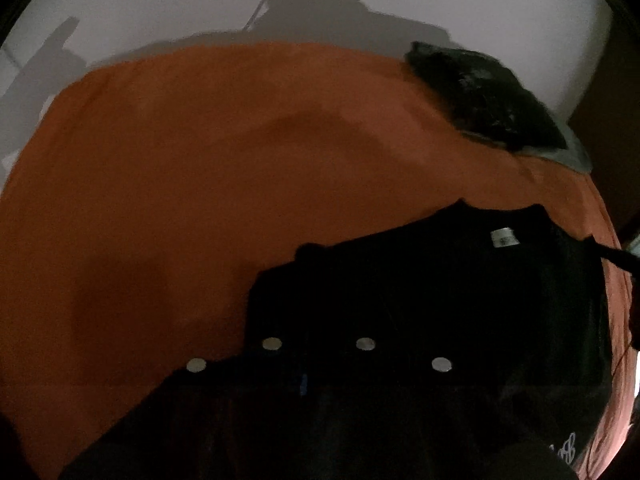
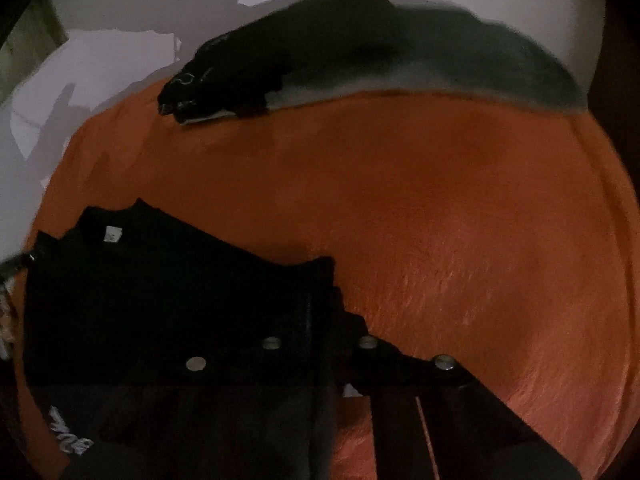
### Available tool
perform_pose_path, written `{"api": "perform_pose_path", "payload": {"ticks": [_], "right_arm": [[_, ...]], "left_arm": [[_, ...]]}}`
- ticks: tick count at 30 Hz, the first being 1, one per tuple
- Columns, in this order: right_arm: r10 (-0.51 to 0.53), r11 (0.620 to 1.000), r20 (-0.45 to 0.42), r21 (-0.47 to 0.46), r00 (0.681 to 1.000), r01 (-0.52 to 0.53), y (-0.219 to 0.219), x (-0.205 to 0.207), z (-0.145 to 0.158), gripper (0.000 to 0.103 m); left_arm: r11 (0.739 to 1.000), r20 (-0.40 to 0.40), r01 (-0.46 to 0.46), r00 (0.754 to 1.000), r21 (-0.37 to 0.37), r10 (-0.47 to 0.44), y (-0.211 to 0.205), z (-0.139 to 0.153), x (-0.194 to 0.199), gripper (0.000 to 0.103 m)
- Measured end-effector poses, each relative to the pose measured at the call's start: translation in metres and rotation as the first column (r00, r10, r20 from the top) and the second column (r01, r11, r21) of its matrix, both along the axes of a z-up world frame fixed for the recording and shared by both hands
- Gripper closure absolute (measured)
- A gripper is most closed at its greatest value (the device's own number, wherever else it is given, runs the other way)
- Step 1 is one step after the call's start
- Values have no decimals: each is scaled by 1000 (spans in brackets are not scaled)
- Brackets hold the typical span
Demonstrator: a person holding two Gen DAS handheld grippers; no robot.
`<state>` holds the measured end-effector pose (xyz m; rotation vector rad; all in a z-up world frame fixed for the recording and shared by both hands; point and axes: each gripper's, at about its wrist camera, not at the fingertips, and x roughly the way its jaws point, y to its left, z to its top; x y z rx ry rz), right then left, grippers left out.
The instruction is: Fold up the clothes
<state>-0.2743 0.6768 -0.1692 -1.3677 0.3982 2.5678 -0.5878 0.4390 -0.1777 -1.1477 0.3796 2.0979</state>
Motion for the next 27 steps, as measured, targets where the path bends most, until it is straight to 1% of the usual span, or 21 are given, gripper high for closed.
{"api": "perform_pose_path", "payload": {"ticks": [2,4,5,7,9,11,13,15,18,19,21,23,24,25,27], "right_arm": [[-2,999,-30,36,1000,3,-3,3,9,99],[-25,998,-88,53,996,29,-7,12,24,99],[-39,998,-110,47,993,44,-7,14,29,99],[-74,997,-148,24,986,79,-4,17,39,99],[-88,996,-173,16,981,93,0,15,46,99],[-71,996,-162,45,984,79,-2,2,43,99],[-62,995,-130,64,990,71,-3,-10,33,99],[-61,994,-91,80,994,69,-3,-20,20,99],[-68,993,-31,99,997,71,-1,-32,-2,99],[-68,993,-22,97,997,70,0,-35,-6,99],[-65,995,6,79,998,64,3,-41,-12,97],[-93,994,-4,52,996,93,7,-34,-3,91],[-108,993,-8,39,994,108,9,-31,1,87],[-122,992,-12,25,992,123,12,-28,5,84],[-146,989,-42,3,988,146,13,-12,23,84]], "left_arm": [[1000,-38,-21,999,17,22,-6,8,4,99],[995,-38,-63,997,73,66,-24,18,1,99],[991,-34,-83,996,105,87,-33,24,-2,99],[990,-47,-89,994,105,95,-33,27,-9,99],[991,-62,-92,993,97,98,-31,28,-15,99],[992,-47,-107,993,69,110,-25,19,-25,99],[993,-36,-116,992,32,117,-20,8,-31,99],[992,-22,-129,991,1,129,-13,-4,-37,99],[987,14,-161,987,-26,161,-7,-17,-45,99],[985,26,-169,985,-33,170,-4,-21,-47,99],[981,41,-182,982,-61,185,-1,-25,-50,95],[979,56,-193,979,-66,197,-6,-21,-50,95],[979,57,-199,978,-49,201,-9,-14,-50,95],[980,50,-198,979,-4,198,-17,-3,-44,94],[978,22,-189,982,86,188,-35,25,-27,92]]}}
